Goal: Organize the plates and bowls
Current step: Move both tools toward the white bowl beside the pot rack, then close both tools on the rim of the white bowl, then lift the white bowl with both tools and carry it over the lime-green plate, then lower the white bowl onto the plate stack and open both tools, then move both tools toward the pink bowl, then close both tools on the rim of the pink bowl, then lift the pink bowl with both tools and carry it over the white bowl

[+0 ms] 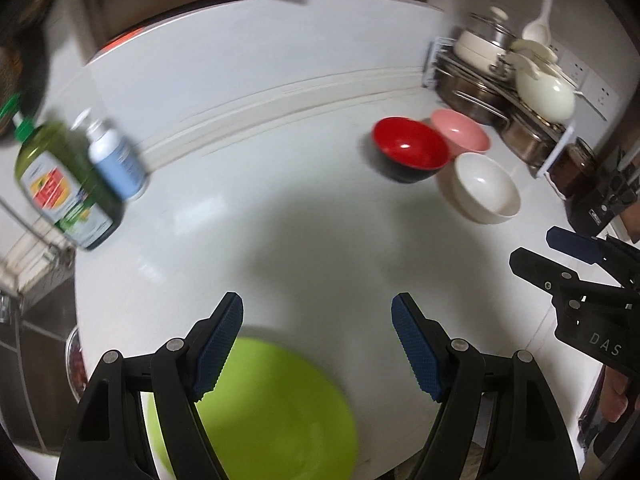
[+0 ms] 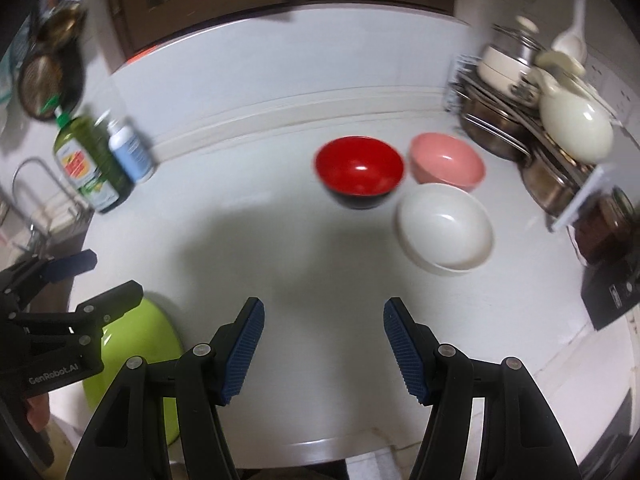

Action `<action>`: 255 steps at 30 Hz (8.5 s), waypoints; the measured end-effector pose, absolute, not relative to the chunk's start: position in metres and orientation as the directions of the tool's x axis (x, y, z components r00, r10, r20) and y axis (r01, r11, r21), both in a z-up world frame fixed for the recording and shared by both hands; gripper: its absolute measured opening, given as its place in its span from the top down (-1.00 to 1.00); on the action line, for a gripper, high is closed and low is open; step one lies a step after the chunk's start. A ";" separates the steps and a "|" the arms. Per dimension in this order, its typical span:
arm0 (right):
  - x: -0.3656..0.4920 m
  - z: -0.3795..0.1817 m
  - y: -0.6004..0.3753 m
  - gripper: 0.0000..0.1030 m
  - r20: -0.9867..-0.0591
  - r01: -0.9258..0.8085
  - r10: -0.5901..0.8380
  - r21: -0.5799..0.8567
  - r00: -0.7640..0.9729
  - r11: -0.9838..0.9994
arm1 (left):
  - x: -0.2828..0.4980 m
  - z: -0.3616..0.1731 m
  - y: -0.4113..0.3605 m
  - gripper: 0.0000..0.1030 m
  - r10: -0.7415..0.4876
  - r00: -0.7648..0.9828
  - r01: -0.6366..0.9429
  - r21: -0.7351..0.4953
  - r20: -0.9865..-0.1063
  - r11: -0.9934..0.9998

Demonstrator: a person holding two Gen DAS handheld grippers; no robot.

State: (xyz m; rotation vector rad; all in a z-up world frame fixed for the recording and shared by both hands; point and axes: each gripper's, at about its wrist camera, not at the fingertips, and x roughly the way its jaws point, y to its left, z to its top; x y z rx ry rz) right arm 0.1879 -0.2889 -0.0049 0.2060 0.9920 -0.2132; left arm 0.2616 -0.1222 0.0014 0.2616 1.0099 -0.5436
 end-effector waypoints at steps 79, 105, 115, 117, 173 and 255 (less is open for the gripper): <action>0.231 -0.104 -0.464 0.76 -0.875 0.430 0.022 0.260 0.484 0.865 | 0.315 -0.074 -0.344 0.62 -0.340 0.219 0.576 -0.160 -0.915 0.801; 0.228 -0.102 -0.336 0.76 -0.884 0.183 0.157 0.260 0.440 0.948 | 0.276 -0.073 -0.177 0.62 -0.275 0.256 0.361 -0.172 -0.927 0.917; 0.229 -0.115 -0.322 0.76 -0.899 0.152 0.164 0.244 0.406 0.958 | 0.272 -0.089 -0.161 0.61 -0.257 0.231 0.335 -0.171 -0.938 0.927; 0.229 -0.116 -0.321 0.76 -0.901 0.151 0.163 0.241 0.402 0.959 | 0.271 -0.092 -0.161 0.61 -0.251 0.224 0.332 -0.168 -0.942 0.928; 0.210 -0.045 -0.383 -0.44 -0.773 0.400 -0.196 0.080 0.603 0.913 | 0.295 -0.003 -0.214 -0.82 -0.244 0.600 0.528 0.148 -0.762 0.836; 0.299 -0.085 -0.540 0.76 -0.873 0.684 -0.058 0.337 0.484 0.647 | 0.404 -0.080 -0.447 0.82 -0.340 0.148 0.787 -0.098 -0.929 0.610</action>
